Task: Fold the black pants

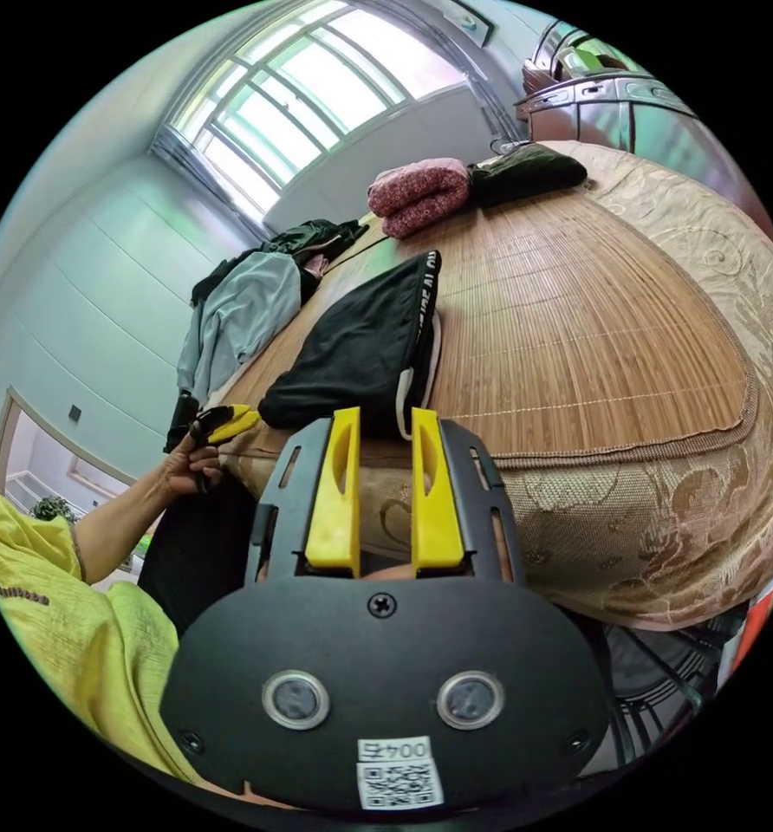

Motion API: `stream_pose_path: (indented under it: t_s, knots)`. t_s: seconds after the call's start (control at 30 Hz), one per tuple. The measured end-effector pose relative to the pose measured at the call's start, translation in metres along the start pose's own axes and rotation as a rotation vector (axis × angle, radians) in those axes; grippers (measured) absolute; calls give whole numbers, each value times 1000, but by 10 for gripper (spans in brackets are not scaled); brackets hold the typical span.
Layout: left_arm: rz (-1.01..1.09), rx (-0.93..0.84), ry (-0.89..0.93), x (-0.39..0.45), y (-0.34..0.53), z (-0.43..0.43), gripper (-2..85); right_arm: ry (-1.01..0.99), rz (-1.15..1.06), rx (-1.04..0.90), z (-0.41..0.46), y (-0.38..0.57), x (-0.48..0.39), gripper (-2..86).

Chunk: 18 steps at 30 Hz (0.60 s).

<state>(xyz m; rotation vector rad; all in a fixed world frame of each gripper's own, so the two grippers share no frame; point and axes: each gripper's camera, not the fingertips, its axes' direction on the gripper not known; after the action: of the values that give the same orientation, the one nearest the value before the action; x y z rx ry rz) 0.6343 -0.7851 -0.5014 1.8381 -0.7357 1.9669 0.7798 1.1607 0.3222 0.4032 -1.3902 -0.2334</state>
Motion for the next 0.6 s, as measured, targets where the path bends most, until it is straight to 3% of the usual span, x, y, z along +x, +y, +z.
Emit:
stream_pose_path:
  t_s: [0.07,0.13,0.23,0.5,0.6]
  knots:
    - [17,19,-2,1,8,16,74,31,-26,-40,10,-2,-6,93]
    - [36,16,-13,3,12,28,54,80,-62,-67,23,-5,-13,29]
    - [123,-35,-170,17,19,46,25,159,-55,-69,32,-9,-14,20]
    - [109,20,-307,20,43,50,5,173,74,16,29,-9,-3,68]
    - [308,110,-417,61,55,70,4,194,-2,85,31,-17,-30,68]
